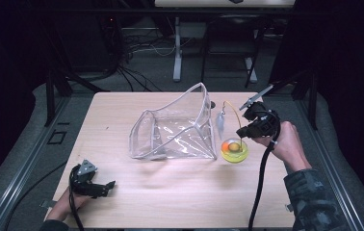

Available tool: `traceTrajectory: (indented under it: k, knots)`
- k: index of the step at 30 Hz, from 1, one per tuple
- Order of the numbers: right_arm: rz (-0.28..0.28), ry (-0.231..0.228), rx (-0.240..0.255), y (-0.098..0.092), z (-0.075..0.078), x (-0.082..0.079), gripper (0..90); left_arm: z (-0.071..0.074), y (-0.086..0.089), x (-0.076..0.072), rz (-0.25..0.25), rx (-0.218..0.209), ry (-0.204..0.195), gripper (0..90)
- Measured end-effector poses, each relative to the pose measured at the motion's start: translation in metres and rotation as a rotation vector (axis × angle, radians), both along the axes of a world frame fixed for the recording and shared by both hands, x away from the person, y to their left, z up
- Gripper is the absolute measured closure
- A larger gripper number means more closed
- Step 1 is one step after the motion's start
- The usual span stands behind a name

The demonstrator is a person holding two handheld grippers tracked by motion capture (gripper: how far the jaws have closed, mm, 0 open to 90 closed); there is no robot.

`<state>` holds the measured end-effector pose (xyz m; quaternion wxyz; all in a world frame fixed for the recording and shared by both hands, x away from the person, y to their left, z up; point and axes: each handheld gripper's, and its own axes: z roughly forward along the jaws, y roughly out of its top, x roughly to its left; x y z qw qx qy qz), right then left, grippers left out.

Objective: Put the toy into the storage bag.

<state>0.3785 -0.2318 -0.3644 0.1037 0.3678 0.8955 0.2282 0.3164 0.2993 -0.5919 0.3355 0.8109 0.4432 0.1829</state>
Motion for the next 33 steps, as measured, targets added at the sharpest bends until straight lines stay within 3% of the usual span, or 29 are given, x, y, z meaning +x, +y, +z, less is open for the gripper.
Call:
traceTrajectory:
  k: [16, 33]
  knots:
    - [0.009, -0.013, -0.017, 0.004, 0.025, 0.007, 88.2, 0.0, 0.0, 0.0, 0.0, 0.001, 0.0, 0.0]
    - [-0.013, -0.03, -0.051, 0.005, 0.051, 0.024, 88.2, 0.0, 0.0, 0.0, -0.001, 0.0, 0.0, 0.0]
